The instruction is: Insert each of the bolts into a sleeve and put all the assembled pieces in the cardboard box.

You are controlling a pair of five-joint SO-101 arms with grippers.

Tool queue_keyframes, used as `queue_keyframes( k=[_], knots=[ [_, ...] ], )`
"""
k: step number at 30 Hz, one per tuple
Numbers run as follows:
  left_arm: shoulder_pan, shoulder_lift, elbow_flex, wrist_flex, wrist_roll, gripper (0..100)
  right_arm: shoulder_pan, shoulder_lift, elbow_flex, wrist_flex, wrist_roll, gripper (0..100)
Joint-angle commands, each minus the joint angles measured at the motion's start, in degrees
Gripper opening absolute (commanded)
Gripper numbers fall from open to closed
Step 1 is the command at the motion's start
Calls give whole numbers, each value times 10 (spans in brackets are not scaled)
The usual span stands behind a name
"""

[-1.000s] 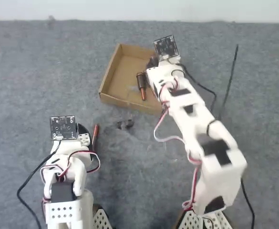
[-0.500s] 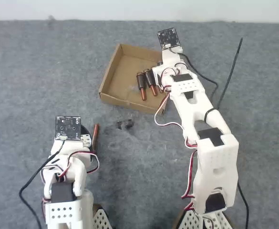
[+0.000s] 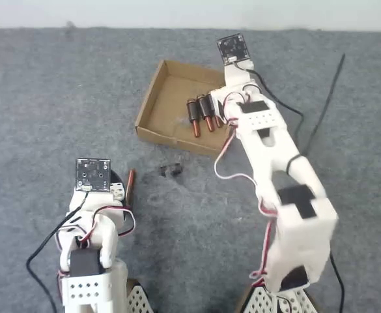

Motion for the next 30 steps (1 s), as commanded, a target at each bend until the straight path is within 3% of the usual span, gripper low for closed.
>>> queue_keyframes(
  k=[1, 12, 19, 30],
  knots=[
    [-5, 11, -5, -26, -4, 12, -27, -167, 87, -2, 11, 6],
    [-5, 11, -4, -25, -4, 12, -178, -422, 357, -2, 12, 6],
    [-23, 11, -4, -25, -4, 12, -214, -384, 400, -3, 12, 6],
    [-29, 11, -4, -25, -4, 12, -264, -234, 426, -113, 49, 6]
  ],
)
